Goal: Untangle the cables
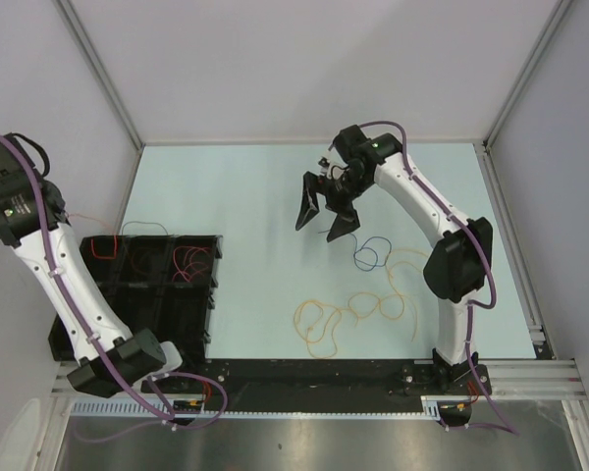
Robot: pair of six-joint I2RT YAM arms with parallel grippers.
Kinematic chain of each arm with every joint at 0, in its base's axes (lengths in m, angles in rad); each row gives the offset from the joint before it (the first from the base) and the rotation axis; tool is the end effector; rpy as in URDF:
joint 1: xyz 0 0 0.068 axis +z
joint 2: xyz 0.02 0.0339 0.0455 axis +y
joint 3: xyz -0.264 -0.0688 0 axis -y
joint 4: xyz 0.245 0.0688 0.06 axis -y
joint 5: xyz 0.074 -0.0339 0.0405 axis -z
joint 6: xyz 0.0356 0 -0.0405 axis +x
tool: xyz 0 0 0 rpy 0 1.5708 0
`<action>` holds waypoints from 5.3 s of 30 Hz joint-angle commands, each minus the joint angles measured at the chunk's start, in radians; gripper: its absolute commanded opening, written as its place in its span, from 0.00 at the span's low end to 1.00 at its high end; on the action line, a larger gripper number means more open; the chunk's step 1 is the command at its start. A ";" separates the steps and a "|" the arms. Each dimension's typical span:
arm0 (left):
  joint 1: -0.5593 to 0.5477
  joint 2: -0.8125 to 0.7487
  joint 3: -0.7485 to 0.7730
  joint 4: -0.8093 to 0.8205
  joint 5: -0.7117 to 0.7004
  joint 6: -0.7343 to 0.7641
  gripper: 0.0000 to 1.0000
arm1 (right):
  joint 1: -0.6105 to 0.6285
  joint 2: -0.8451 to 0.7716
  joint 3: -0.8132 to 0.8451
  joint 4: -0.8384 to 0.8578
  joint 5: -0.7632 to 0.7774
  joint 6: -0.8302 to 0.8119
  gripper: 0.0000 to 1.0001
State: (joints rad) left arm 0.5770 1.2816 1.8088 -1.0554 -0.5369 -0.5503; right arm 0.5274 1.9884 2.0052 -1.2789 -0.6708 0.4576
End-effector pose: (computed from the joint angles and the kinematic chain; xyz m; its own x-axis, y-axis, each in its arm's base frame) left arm 0.1716 0.1334 0.4889 0.0787 -0.4849 -0.8710 -0.9360 0.2647 -0.2320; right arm 0.3362 0.2214 0.3218 -0.9848 -0.1731 -0.0109 -0.1364 0.7338 0.6655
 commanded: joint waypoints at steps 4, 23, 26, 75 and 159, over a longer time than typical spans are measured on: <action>0.023 -0.036 -0.150 0.084 -0.026 -0.026 0.00 | -0.013 -0.002 0.010 -0.022 -0.024 -0.008 1.00; 0.061 -0.100 -0.594 0.370 0.120 0.004 0.00 | -0.018 0.013 -0.023 -0.010 -0.046 0.000 1.00; 0.060 -0.087 -0.606 0.409 0.124 0.018 0.00 | -0.021 0.010 -0.023 -0.010 -0.044 0.000 1.00; -0.793 -0.045 -0.308 1.353 1.065 -0.704 1.00 | -0.041 -0.241 -0.411 0.197 0.629 0.196 1.00; -0.726 -0.251 -0.476 0.706 0.940 -0.567 0.99 | 0.049 -0.186 -0.408 0.595 0.297 0.203 0.00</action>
State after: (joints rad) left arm -0.1474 1.0492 1.3556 -0.1783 0.4118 -1.3350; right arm 0.5743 1.8999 1.5299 -0.6819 -0.2596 0.6193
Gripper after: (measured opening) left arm 0.996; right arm 0.012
